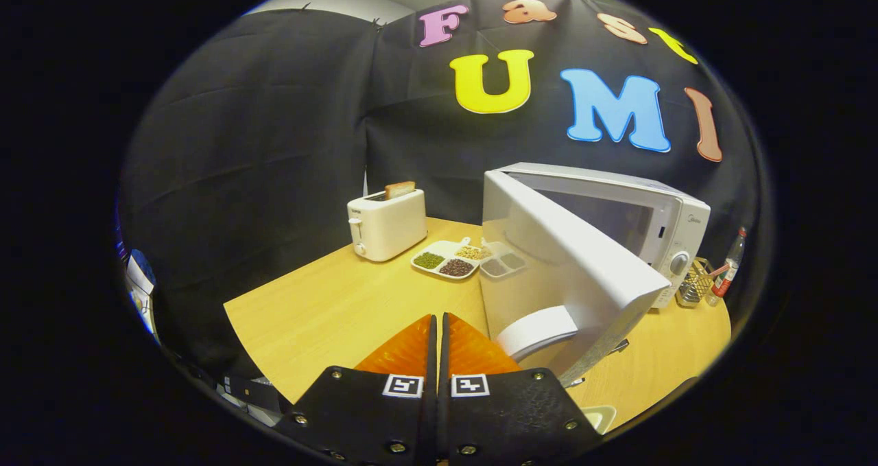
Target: Open the microwave, put the food inside, and close the microwave door.
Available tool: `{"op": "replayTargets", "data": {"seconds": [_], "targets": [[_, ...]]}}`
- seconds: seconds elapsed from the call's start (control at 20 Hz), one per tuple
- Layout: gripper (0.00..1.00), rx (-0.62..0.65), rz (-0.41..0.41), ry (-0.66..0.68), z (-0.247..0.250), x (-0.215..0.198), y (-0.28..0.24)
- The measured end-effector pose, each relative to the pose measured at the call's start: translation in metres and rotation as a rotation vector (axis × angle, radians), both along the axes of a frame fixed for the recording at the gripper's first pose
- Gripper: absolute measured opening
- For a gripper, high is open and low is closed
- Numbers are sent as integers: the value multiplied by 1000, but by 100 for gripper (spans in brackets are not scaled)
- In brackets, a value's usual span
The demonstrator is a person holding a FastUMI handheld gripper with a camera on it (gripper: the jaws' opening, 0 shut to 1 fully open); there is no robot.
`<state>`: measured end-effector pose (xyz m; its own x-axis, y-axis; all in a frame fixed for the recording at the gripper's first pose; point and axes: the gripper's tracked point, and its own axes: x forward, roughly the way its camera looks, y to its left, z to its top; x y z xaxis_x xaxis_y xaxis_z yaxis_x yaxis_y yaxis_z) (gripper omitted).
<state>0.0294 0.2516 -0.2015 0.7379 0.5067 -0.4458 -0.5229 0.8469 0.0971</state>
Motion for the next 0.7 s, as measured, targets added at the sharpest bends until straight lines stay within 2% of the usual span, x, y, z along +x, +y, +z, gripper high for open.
{"op": "replayTargets", "data": {"seconds": [0.7], "targets": [[1, 0, -206, 10, -14, 88, -76]]}}
